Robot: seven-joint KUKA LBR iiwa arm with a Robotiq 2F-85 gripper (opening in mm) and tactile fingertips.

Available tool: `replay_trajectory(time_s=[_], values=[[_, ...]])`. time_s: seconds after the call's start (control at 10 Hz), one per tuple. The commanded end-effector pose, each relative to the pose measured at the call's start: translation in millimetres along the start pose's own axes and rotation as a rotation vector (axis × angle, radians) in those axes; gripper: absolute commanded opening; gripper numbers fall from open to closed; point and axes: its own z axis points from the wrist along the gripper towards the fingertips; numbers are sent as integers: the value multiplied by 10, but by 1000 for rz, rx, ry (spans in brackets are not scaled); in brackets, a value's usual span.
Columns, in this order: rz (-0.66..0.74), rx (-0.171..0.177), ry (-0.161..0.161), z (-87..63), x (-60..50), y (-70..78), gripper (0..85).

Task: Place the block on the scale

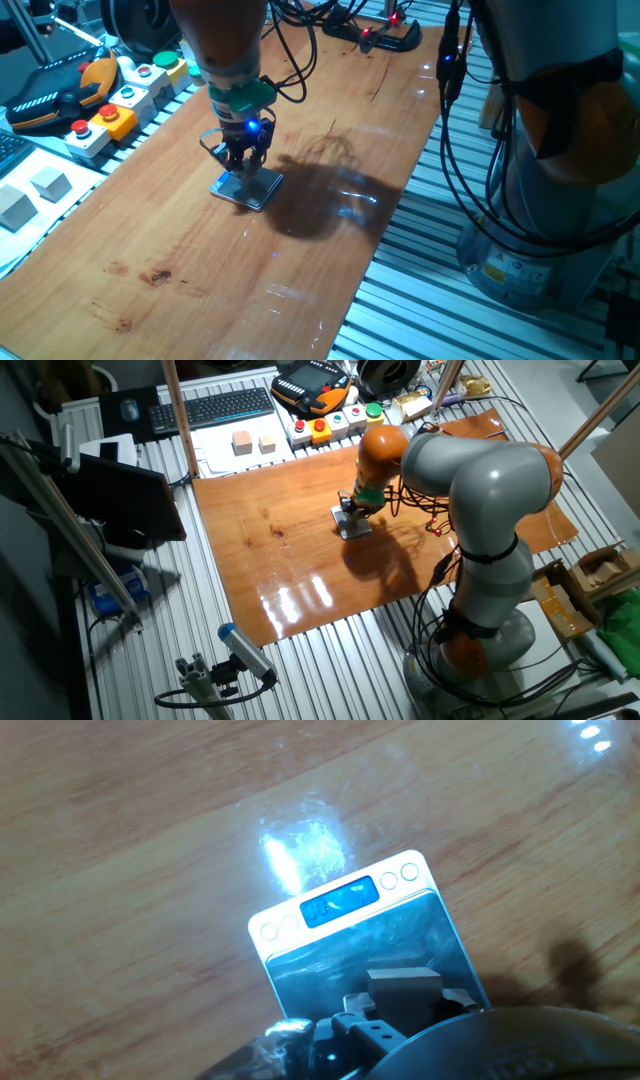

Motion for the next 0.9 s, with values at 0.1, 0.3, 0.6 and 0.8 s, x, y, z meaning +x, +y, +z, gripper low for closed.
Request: replay_trajectory(time_s=[0.1,0.3,0.6,0.8], values=[[7,0,1,28,-2,20,7],[15,0,0,51,13,55,7],[20,4,-2,57,37,80,7],[19,6,-1,71,32,81,7]])
